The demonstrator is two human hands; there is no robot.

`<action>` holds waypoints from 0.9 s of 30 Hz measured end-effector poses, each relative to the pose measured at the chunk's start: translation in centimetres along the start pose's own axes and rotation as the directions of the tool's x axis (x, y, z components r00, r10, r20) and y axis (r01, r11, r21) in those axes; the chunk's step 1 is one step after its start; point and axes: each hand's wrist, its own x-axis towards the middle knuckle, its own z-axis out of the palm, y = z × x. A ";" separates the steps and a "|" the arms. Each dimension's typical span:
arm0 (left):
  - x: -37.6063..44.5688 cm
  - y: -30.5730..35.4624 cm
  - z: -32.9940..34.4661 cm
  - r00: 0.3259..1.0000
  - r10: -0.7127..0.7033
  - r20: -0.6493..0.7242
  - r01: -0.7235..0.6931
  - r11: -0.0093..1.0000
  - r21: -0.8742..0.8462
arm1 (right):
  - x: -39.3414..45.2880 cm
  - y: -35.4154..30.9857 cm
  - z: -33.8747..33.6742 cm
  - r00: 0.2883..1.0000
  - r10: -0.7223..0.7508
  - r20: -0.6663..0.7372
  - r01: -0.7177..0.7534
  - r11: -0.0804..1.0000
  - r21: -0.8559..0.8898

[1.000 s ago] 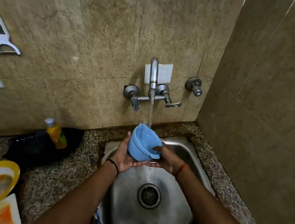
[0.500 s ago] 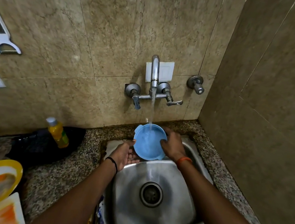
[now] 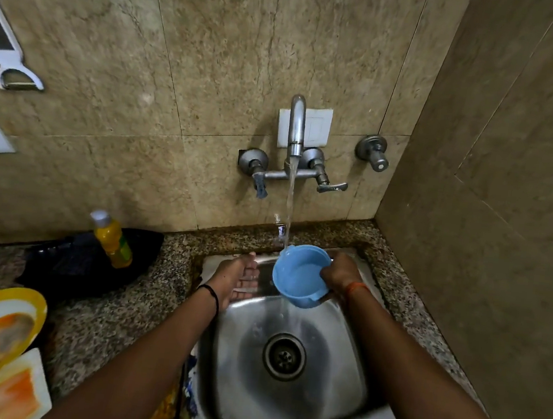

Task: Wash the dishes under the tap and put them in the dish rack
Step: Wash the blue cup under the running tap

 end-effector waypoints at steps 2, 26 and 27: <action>-0.3 0.0 0.2 1.000 0.000 0.001 0.000 1.000 0.005 | -0.2 -0.5 0.2 0.993 -0.016 0.119 0.011 0.999 0.048; -1.9 1.1 3.4 0.628 0.535 0.566 -0.522 -0.251 0.815 | 1.1 -3.8 -0.9 0.979 -0.081 0.187 0.050 0.985 0.162; -1.7 1.5 3.6 0.656 0.553 0.514 -0.508 -0.180 0.842 | 1.0 -4.2 -0.8 0.986 -0.108 0.128 0.082 0.978 0.192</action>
